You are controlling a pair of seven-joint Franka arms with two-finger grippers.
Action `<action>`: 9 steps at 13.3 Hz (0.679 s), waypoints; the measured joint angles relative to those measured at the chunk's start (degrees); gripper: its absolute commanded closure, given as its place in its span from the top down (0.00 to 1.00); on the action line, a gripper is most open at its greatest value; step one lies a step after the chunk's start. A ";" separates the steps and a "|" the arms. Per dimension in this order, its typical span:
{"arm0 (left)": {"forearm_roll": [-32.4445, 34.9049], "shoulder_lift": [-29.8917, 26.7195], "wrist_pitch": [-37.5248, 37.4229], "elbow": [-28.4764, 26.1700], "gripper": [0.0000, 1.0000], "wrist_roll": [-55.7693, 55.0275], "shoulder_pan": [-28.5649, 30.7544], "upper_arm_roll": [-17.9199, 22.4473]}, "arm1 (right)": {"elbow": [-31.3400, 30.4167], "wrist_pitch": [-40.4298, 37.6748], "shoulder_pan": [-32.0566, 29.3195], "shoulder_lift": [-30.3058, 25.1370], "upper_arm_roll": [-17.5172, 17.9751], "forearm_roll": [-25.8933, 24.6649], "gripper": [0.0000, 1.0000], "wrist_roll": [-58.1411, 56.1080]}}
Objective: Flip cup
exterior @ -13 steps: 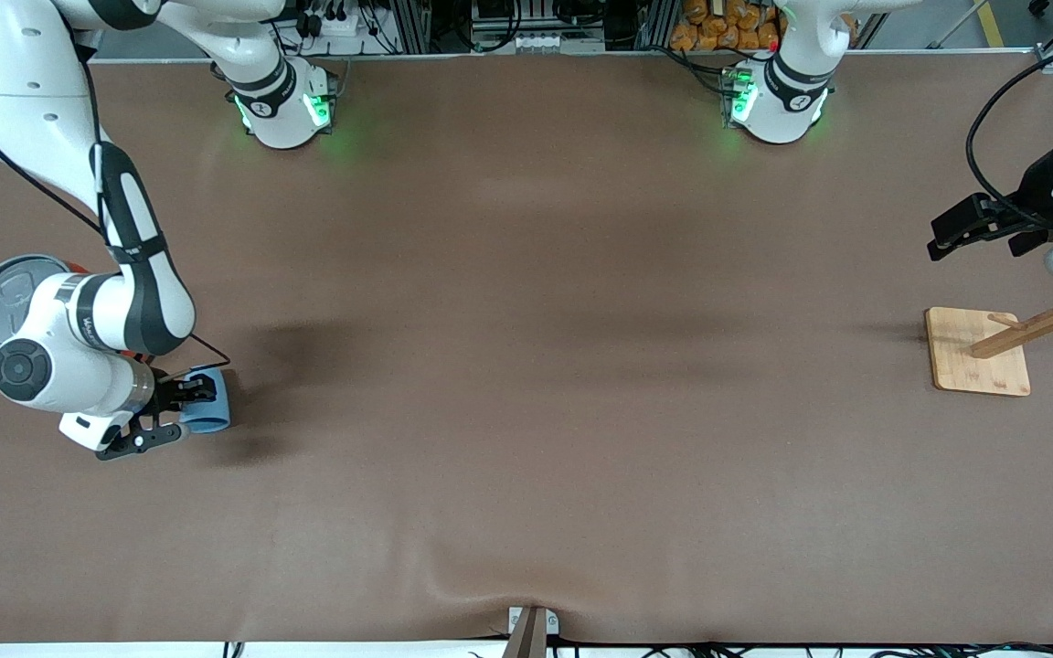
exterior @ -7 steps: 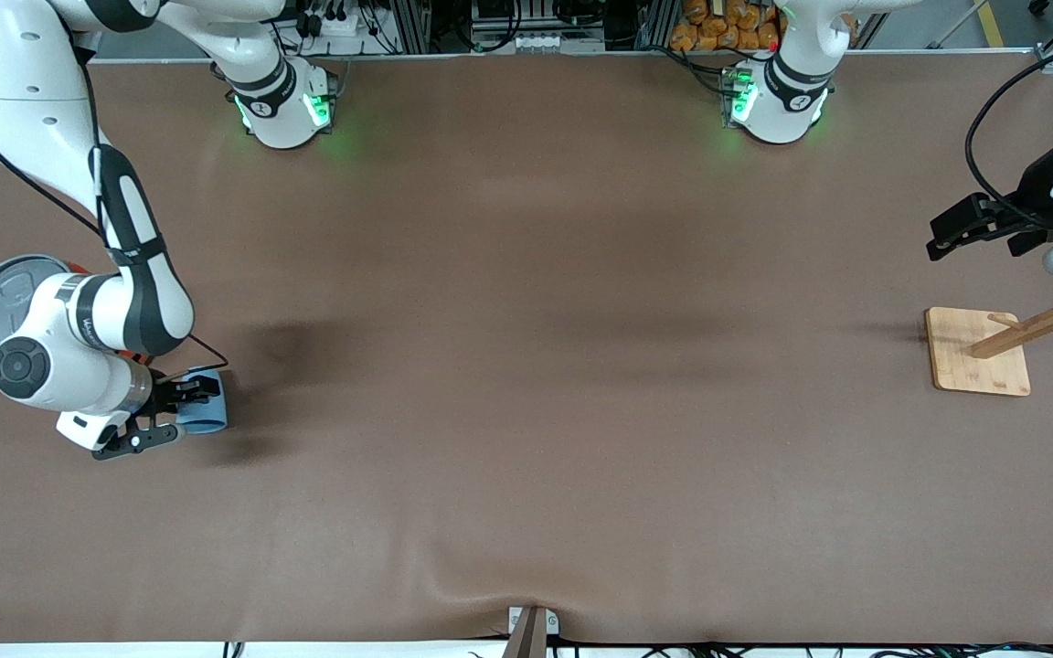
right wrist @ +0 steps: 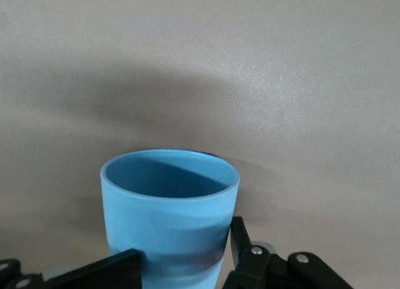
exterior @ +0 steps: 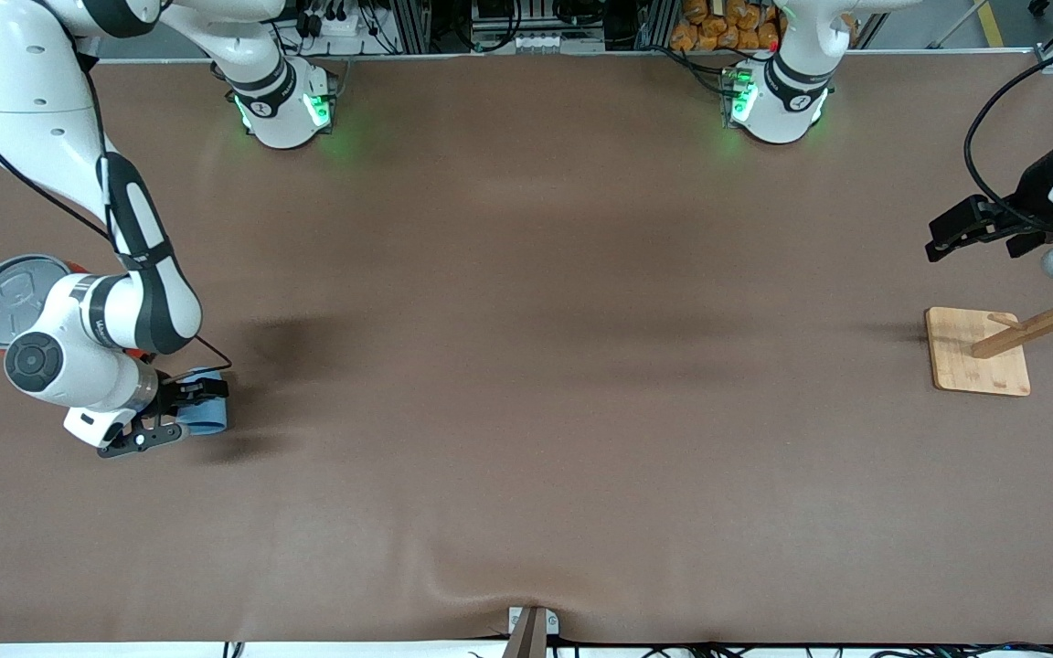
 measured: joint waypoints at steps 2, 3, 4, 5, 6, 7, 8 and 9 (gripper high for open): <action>0.00 0.11 0.00 0.00 1.00 0.00 0.00 -0.01 | -0.10 0.01 0.04 0.02 0.21 0.06 0.68 0.01; 0.00 0.13 0.00 0.00 1.00 0.00 0.00 -0.02 | -0.13 0.00 0.07 0.02 0.26 0.05 0.72 0.02; 0.00 0.13 0.00 0.00 1.00 0.00 -0.01 -0.03 | -0.15 0.01 0.09 0.03 0.34 0.04 0.75 0.03; 0.00 0.13 0.00 0.00 1.00 0.00 0.00 -0.02 | -0.23 0.00 0.08 0.08 0.53 0.22 0.75 0.03; 0.00 0.14 0.00 0.00 1.00 0.00 -0.01 -0.03 | -0.24 0.01 0.11 0.07 0.59 0.21 0.78 0.08; 0.00 0.14 0.00 0.00 1.00 0.00 -0.01 -0.03 | -0.39 -0.01 0.12 0.19 0.86 0.70 0.80 0.07; 0.00 0.15 0.00 0.00 1.00 0.00 -0.01 -0.03 | -0.42 0.03 0.14 0.17 0.90 0.72 0.81 0.10; 0.00 0.16 0.00 0.01 1.00 0.00 -0.01 -0.04 | -0.60 0.04 0.15 0.32 1.16 0.99 0.82 0.10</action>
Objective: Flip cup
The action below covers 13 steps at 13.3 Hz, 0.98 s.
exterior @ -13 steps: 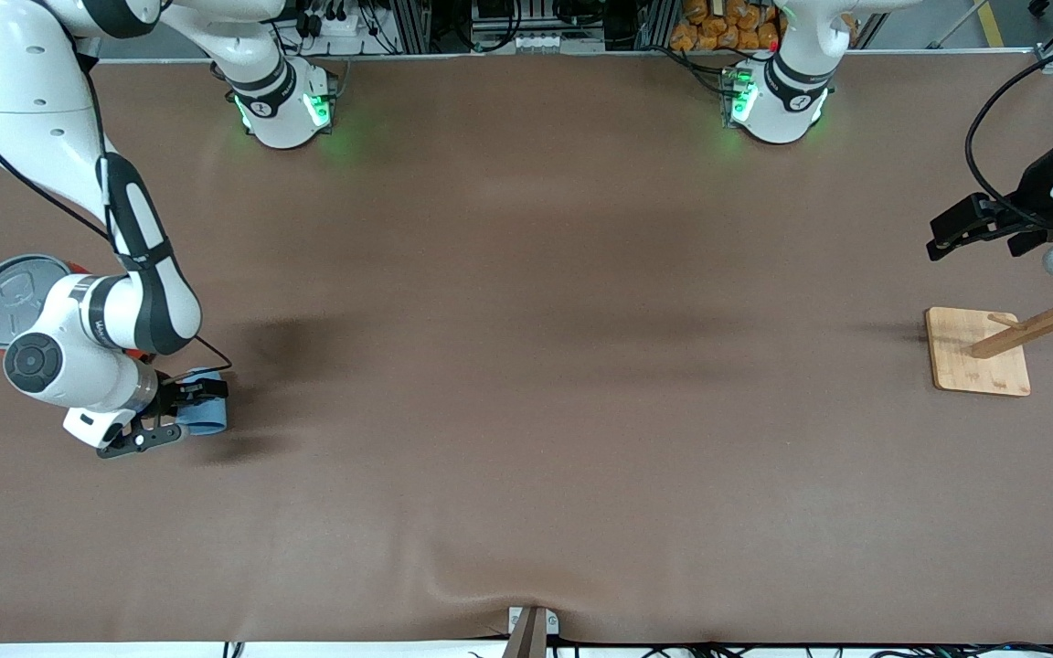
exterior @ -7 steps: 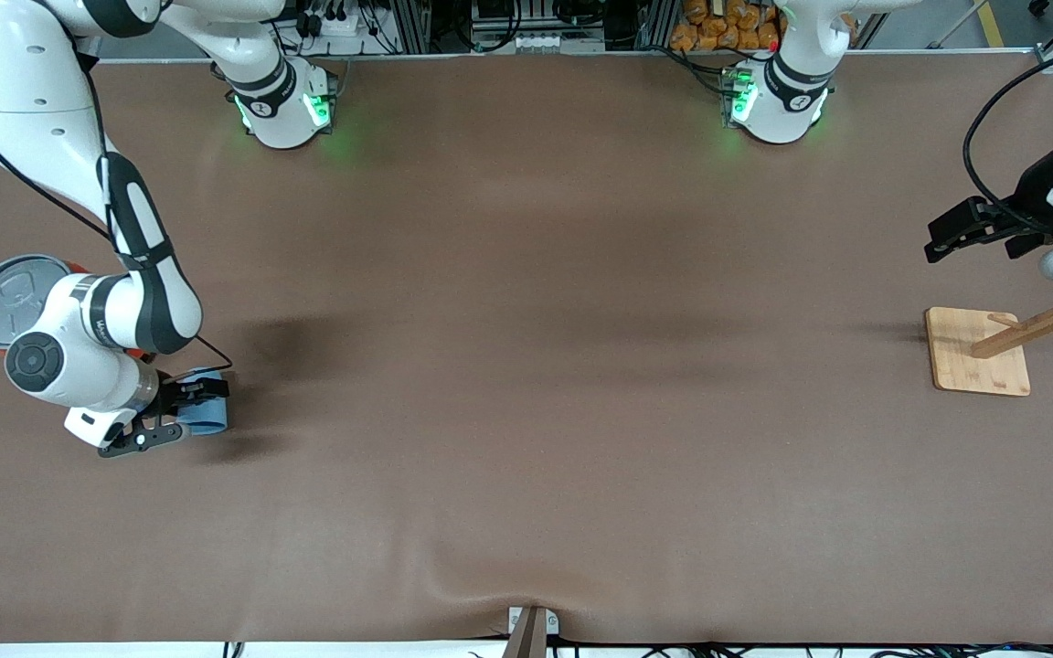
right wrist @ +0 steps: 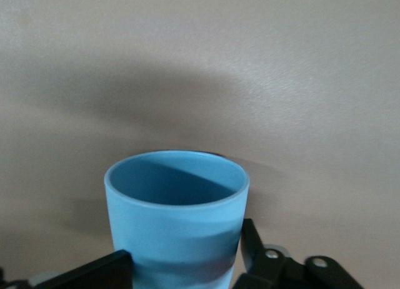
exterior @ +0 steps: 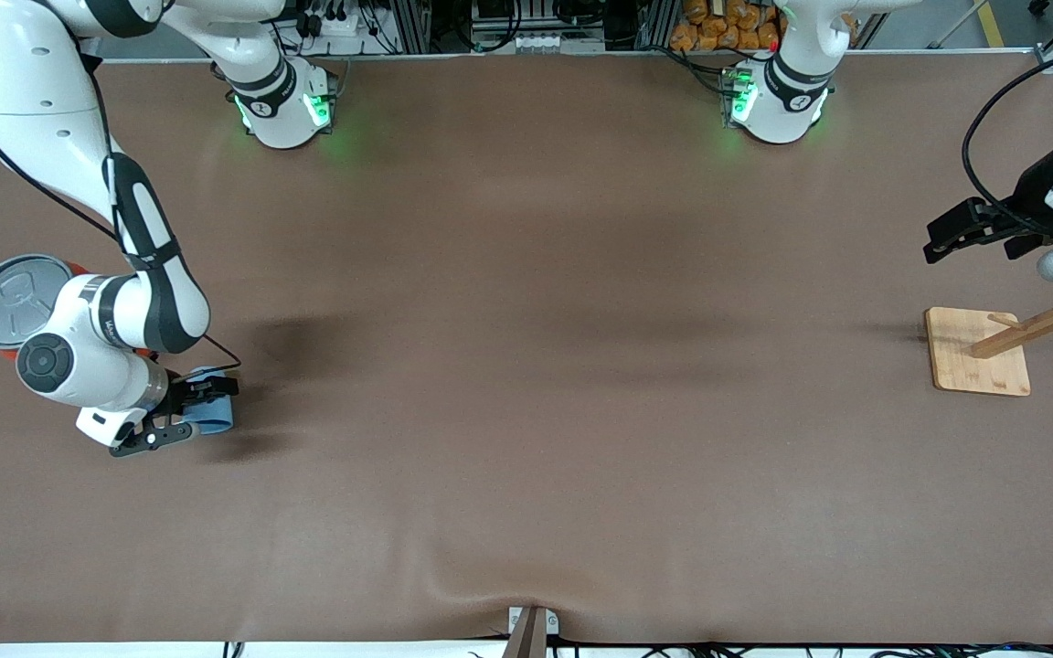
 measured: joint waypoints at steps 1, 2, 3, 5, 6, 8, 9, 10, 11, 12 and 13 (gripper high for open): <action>0.00 0.00 0.00 0.01 1.00 0.00 0.00 0.00 | -0.04 0.09 0.03 0.02 0.08 -0.02 0.82 0.03; 0.00 0.01 0.00 0.02 1.00 0.00 0.00 -0.01 | -0.11 0.09 0.04 0.08 0.20 0.05 0.82 0.04; 0.00 0.01 0.00 0.02 1.00 0.00 0.00 -0.01 | -0.11 0.09 0.04 0.08 0.21 0.05 0.82 0.04; 0.00 0.03 0.00 0.02 1.00 0.00 0.00 -0.02 | -0.11 0.09 0.04 0.08 0.22 0.05 0.82 0.04; 0.00 0.03 0.00 0.02 1.00 0.00 0.01 -0.01 | -0.11 0.09 0.04 0.08 0.22 0.04 0.85 0.04; 0.00 0.03 0.00 0.02 1.00 0.00 0.00 -0.01 | -0.18 0.01 0.05 0.15 0.37 0.25 0.90 0.04; 0.00 0.03 0.00 0.02 1.00 0.00 0.00 -0.02 | -0.17 -0.02 0.06 0.21 0.48 0.31 0.91 0.08; -0.05 0.03 0.00 0.02 1.00 0.00 0.00 -0.01 | -0.21 -0.47 0.07 0.27 0.57 0.74 0.91 0.09; -0.06 0.03 0.00 0.02 1.00 0.00 0.00 -0.02 | -0.20 -0.62 0.07 0.35 0.64 0.98 0.92 0.09; -0.06 0.04 0.00 0.02 1.00 0.00 0.00 -0.02 | -0.20 -0.99 0.08 0.36 0.73 1.11 0.92 0.09; -0.07 0.04 0.00 0.02 1.00 0.00 0.00 -0.02 | -0.20 -1.17 0.08 0.36 0.79 1.16 0.92 0.09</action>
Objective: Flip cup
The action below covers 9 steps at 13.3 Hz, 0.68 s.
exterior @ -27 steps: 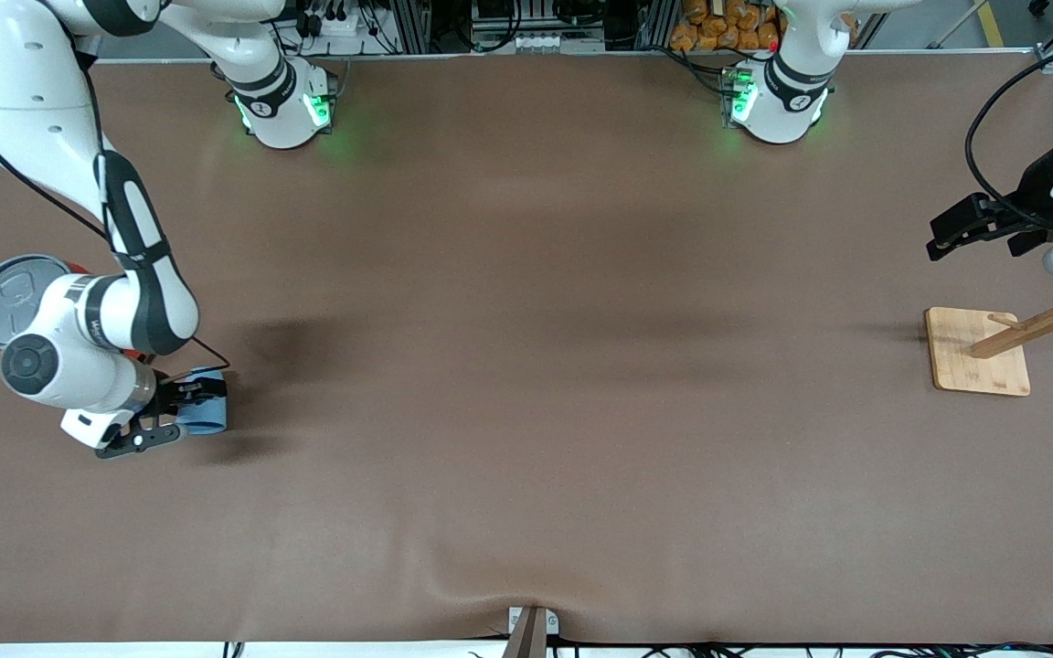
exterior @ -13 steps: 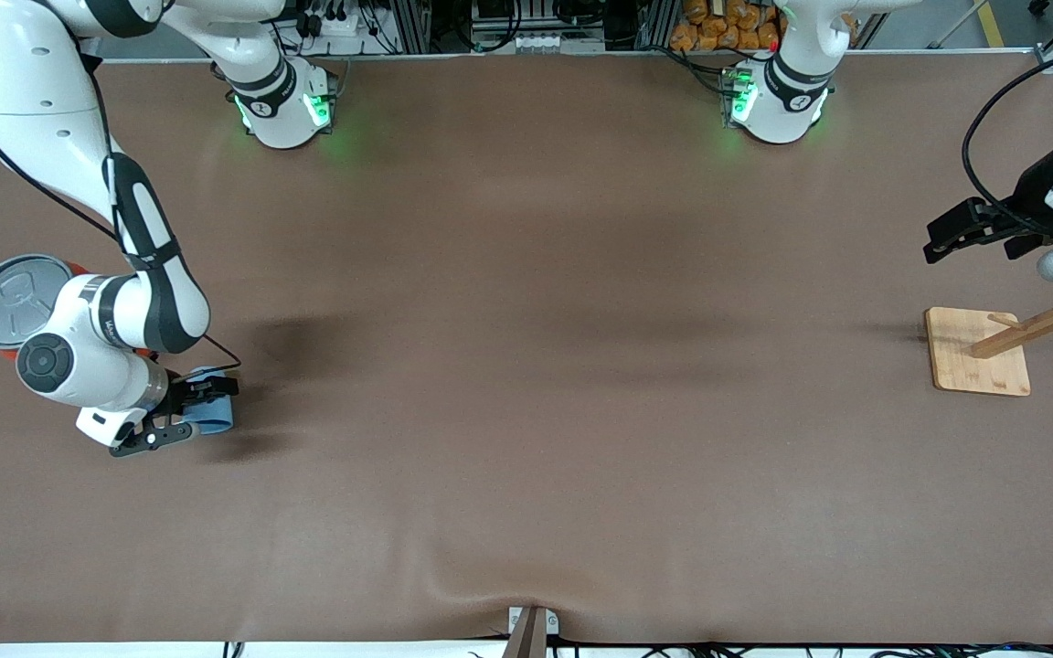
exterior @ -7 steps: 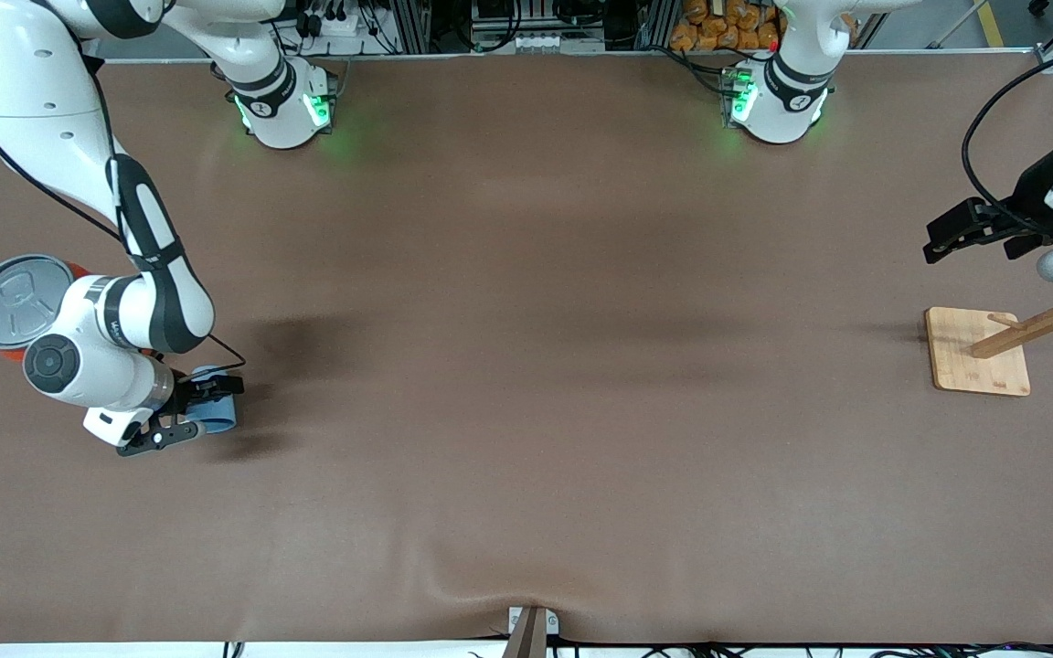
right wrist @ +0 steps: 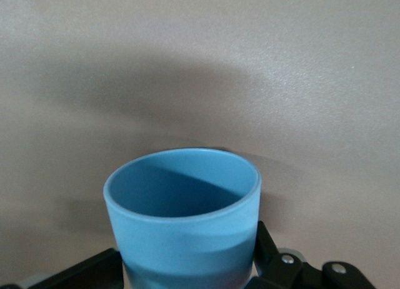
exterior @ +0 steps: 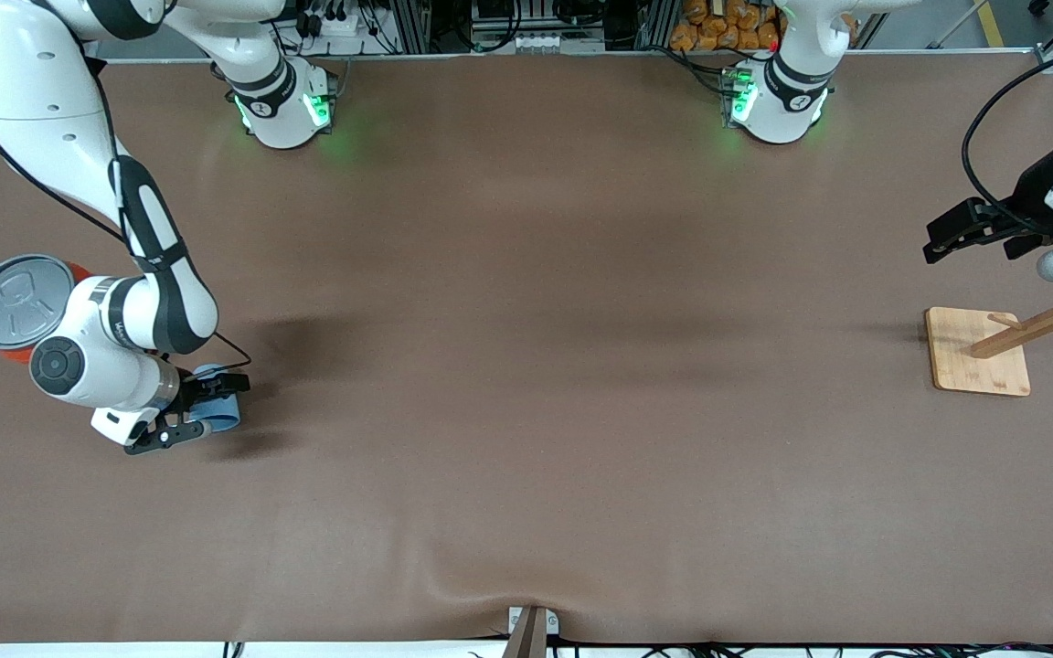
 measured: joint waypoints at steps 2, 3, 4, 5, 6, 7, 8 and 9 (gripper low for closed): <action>0.00 0.00 0.00 0.00 1.00 0.00 0.00 0.00 | 0.03 -0.62 0.00 -0.01 0.06 0.10 0.94 0.00; -0.01 0.01 0.00 0.00 1.00 0.00 0.00 0.00 | 0.07 -1.06 0.00 -0.02 0.06 0.35 0.95 0.00; -0.06 0.02 0.00 0.00 1.00 0.00 0.00 0.00 | 0.08 -1.62 -0.01 -0.02 0.12 1.10 0.97 -0.04; -0.11 0.04 0.00 0.00 1.00 0.00 0.00 0.00 | 0.07 -2.22 -0.01 -0.01 0.21 1.80 0.97 -0.04; -0.12 0.05 0.00 0.00 1.00 0.00 0.00 0.00 | 0.08 -2.71 -0.01 -0.07 0.33 2.35 0.97 -0.04; -0.12 0.07 0.00 0.00 1.00 0.00 0.00 0.00 | 0.10 -3.36 -0.01 -0.18 0.49 2.72 0.93 -0.04; -0.12 0.10 0.00 0.00 1.00 0.00 0.00 0.00 | 0.12 -3.82 -0.01 -0.34 0.68 3.14 0.82 -0.05; -0.13 0.12 0.00 0.00 1.00 0.00 0.00 0.00 | 0.15 -4.10 0.00 -0.58 0.88 3.34 0.73 -0.04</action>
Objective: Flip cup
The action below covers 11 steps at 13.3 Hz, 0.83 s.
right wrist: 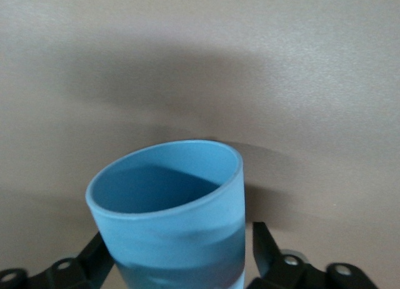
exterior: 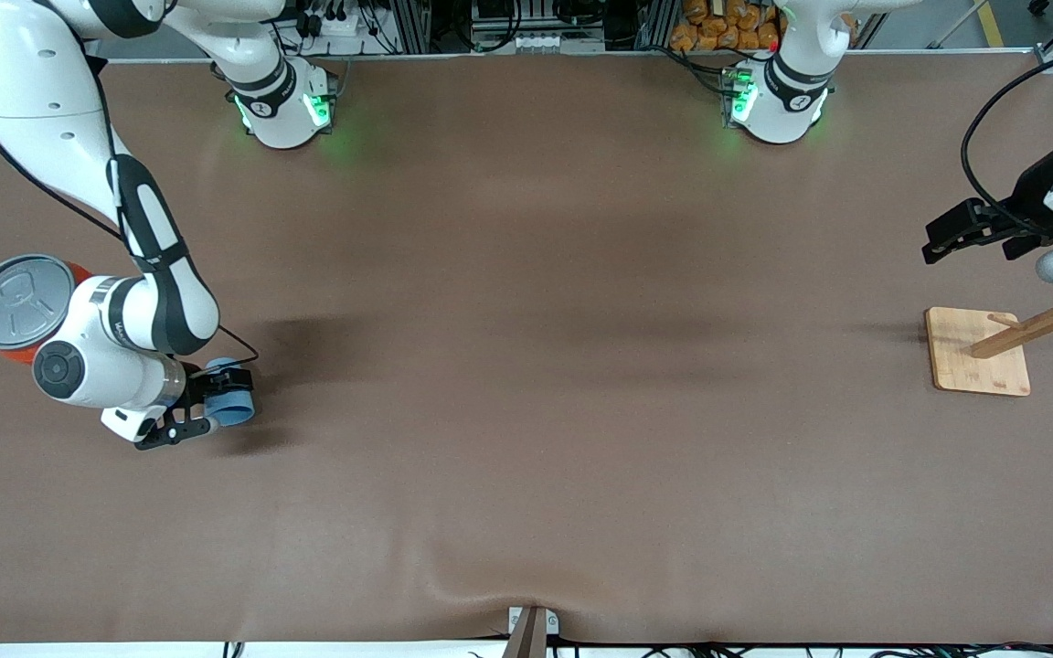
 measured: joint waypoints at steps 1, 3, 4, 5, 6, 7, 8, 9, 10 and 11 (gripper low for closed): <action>-0.03 0.01 0.00 0.00 1.00 0.00 0.00 0.00 | 0.11 -0.49 0.03 -0.34 0.20 0.05 0.68 -0.01; -0.04 0.01 0.00 0.00 1.00 0.00 0.00 0.00 | 0.53 -2.92 0.17 -1.63 0.87 0.10 0.66 -0.04; -0.04 0.01 0.00 0.00 1.00 0.00 0.00 0.00 | 0.65 -4.13 0.28 -2.65 1.46 0.12 0.66 -0.04; -0.04 0.02 0.00 0.00 1.00 0.00 0.00 0.00 | 0.66 -5.21 0.46 -3.79 2.03 0.14 0.66 -0.03; -0.04 0.02 0.00 0.00 1.00 0.00 0.00 0.00 | 0.66 -6.05 0.67 -4.81 2.44 0.15 0.66 -0.02; -0.05 0.02 0.00 0.00 1.00 0.00 0.00 0.00 | 0.64 -6.50 0.82 -5.44 2.64 0.16 0.66 -0.02; -0.05 0.02 0.00 0.00 1.00 0.00 0.00 0.00 | 0.60 -6.66 0.87 -5.76 2.70 0.16 0.66 -0.02; -0.05 0.02 0.00 0.00 1.00 0.00 0.00 0.00 | 0.57 -6.84 0.90 -5.85 2.78 0.16 0.66 -0.04; -0.05 0.02 0.00 0.00 1.00 0.00 0.00 0.00 | 0.57 -7.25 1.01 -5.95 3.04 0.17 0.66 -0.11; -0.13 0.02 0.00 0.00 1.00 0.00 0.00 0.00 | 0.58 -7.95 1.46 -6.22 3.38 0.18 0.66 -0.22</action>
